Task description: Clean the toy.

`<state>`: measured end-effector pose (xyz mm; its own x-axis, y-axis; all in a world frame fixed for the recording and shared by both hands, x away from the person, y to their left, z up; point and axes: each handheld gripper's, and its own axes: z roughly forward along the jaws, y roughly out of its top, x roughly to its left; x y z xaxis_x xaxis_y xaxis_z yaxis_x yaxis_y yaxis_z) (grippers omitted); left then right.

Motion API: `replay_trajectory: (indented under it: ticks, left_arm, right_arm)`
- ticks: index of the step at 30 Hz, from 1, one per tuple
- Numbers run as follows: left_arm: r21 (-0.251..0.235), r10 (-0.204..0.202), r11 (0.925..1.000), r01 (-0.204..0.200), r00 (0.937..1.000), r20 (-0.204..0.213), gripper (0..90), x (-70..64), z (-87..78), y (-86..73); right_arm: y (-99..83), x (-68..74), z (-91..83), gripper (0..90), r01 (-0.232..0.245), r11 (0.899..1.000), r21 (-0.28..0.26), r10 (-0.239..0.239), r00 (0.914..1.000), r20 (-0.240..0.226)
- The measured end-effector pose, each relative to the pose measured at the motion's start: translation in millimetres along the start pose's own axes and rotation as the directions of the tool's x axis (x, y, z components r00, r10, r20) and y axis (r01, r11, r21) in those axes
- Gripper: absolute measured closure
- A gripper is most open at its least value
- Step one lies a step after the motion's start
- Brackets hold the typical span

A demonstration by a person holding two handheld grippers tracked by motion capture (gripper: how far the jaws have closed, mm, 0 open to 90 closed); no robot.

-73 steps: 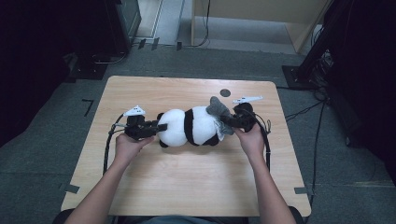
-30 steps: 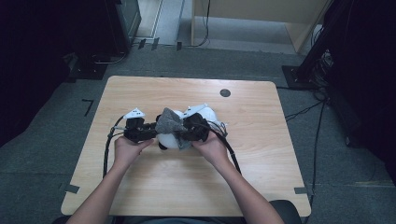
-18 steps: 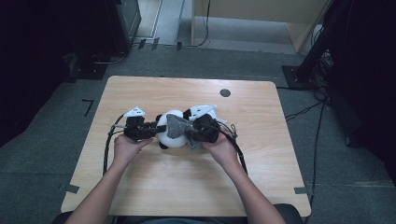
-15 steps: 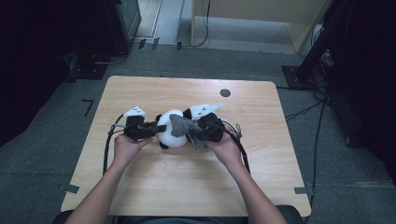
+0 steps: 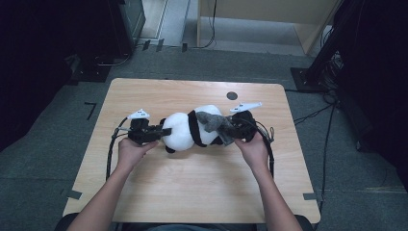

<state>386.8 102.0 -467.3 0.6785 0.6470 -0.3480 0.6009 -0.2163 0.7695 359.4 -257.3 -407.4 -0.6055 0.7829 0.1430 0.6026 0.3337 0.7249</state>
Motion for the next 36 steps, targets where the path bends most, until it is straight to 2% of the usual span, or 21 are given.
replay_trajectory:
  ticks: [2,4,8,15,19,22,26,28,30,33,36]
  left_arm:
    - [-0.001,-0.003,1.0000,0.003,1.0000,0.002,62.4,0.0,0.1,0.0]
    - [-0.002,-0.005,1.0000,0.005,1.0000,0.003,62.4,-0.1,0.1,0.0]
    - [-0.001,-0.006,1.0000,0.006,1.0000,0.004,62.4,0.0,0.1,-0.1]
    - [-0.003,-0.006,1.0000,0.006,1.0000,0.004,62.3,0.0,0.0,-0.2]
    - [-0.007,-0.007,1.0000,0.007,1.0000,0.005,62.3,0.2,0.0,-0.6]
    - [-0.007,-0.004,1.0000,0.004,1.0000,0.004,62.2,0.5,-0.1,-0.8]
    - [-0.009,0.005,0.9999,-0.005,1.0000,0.000,62.3,0.3,0.3,-0.8]
    - [-0.009,0.007,0.9999,-0.007,1.0000,0.000,62.2,0.1,0.3,-0.5]
    - [-0.008,0.010,0.9999,-0.010,0.9999,0.001,62.3,-0.3,0.1,-0.1]
    - [-0.011,0.008,0.9999,-0.008,1.0000,0.005,62.3,-1.1,0.0,0.2]
    - [-0.013,0.006,0.9999,-0.005,0.9999,0.009,62.3,-1.8,0.0,0.4]
  right_arm:
    - [-3.7,-7.7,1.7,76.7,-0.033,0.999,-0.013,0.033,0.9992,-0.024]
    - [-6.5,-13.9,3.6,76.8,-0.052,0.998,-0.018,0.052,0.9983,-0.027]
    - [-10.9,-23.7,4.4,77.0,-0.055,0.998,-0.002,0.055,0.9977,0.040]
    - [-22.9,-43.6,14.3,77.2,-0.148,0.989,0.004,0.148,0.9888,0.018]
    - [-25.6,-51.6,14.4,77.2,-0.157,0.988,0.007,0.157,0.9864,0.050]
    - [-28.2,-60.0,12.0,77.3,-0.186,0.983,0.003,0.185,0.9791,0.085]
    - [-26.8,-66.9,0.5,77.5,-0.199,0.979,-0.034,0.201,0.9732,0.111]
    - [-22.4,-64.2,-8.5,77.5,-0.200,0.977,-0.068,0.206,0.9731,0.103]
    - [-14.9,-56.1,-17.2,77.5,-0.184,0.978,-0.103,0.193,0.9771,0.089]
    - [-0.7,-34.5,-24.0,77.5,-0.122,0.983,-0.135,0.132,0.9890,0.067]
    - [12.8,-8.2,-20.1,77.4,-0.048,0.990,-0.135,0.055,0.9973,0.049]
